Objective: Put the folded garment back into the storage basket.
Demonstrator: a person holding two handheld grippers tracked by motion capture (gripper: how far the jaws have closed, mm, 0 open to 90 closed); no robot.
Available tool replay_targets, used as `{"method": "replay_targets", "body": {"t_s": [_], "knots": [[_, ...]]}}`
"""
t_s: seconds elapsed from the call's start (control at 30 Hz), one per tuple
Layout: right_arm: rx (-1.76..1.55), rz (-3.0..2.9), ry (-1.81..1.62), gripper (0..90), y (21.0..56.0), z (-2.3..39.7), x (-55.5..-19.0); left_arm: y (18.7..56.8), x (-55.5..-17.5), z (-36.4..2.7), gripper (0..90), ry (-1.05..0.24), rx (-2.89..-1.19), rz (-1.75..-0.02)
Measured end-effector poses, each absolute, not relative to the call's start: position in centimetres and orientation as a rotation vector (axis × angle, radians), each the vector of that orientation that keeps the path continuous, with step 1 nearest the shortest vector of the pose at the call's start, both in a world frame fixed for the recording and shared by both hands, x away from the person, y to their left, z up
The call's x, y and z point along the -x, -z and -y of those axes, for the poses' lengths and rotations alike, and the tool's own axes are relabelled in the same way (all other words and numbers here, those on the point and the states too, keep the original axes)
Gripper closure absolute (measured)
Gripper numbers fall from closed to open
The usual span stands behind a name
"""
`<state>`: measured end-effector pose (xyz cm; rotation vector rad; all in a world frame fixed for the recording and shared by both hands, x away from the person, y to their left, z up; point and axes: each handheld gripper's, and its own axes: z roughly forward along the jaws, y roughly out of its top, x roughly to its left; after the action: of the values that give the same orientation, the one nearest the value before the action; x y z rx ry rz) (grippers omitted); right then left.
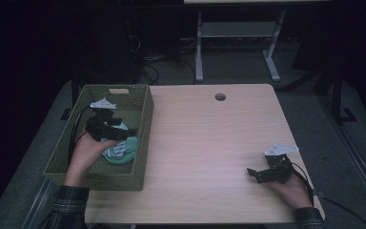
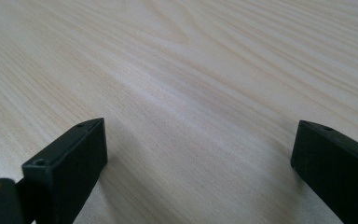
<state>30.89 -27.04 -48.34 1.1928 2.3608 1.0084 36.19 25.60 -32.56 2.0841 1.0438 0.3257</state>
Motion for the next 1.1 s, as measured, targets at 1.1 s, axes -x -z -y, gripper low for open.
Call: {"method": "replay_targets", "body": {"t_s": [1.1], "knots": [[-1.195,-2.360,-1.010,3.3,48.3,27.0,-30.9,35.9,-33.9,-13.0,16.6,-0.274,-2.122,-0.811]]}}
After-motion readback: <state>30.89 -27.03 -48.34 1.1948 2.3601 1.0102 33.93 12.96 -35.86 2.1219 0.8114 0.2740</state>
